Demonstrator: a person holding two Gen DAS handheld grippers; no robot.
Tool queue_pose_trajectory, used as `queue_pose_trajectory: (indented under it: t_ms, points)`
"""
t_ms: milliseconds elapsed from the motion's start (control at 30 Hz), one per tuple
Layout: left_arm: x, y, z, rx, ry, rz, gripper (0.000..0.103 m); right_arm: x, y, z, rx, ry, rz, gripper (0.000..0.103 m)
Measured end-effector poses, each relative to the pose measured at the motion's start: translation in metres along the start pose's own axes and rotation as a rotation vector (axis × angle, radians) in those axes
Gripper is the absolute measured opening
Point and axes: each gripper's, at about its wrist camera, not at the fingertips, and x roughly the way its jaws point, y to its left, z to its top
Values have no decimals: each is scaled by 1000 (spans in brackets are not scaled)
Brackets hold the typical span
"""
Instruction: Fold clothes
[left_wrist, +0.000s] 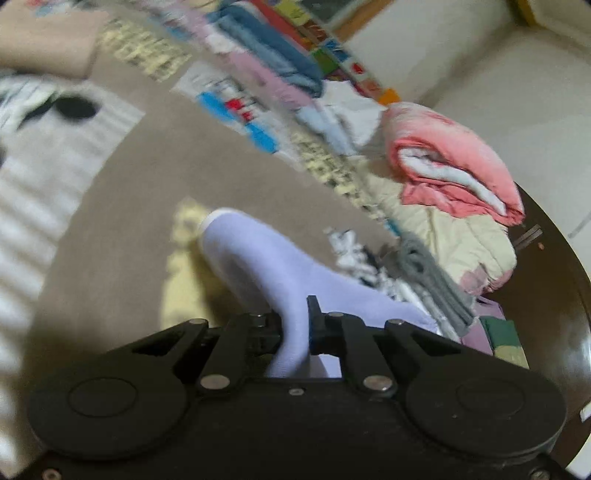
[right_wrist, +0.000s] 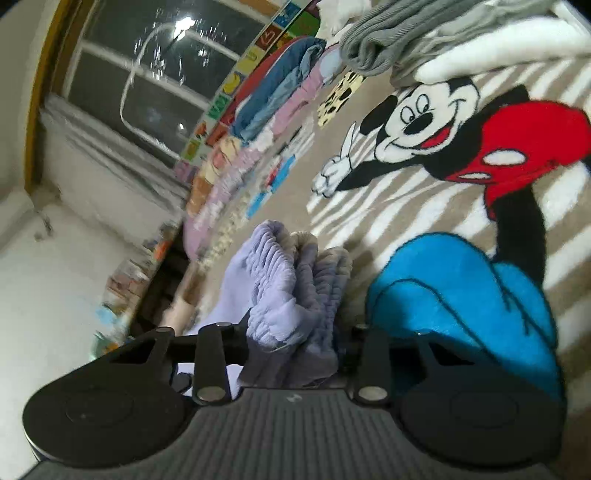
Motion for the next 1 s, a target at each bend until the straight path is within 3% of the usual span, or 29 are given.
queue_pose_trajectory:
  t_ms: [200, 433, 733, 1000]
  points:
    - [33, -56, 39, 163, 28, -50, 6, -27, -1, 17, 50, -153, 92, 38]
    - [99, -121, 76, 357, 68, -111, 6, -63, -10, 50, 27, -384, 86, 38]
    - [192, -202, 115, 495, 80, -325, 6, -100, -22, 122, 31, -652, 73, 38]
    - [272, -246, 124, 503, 128, -464, 6, -128, -50, 173, 49, -821, 18, 37]
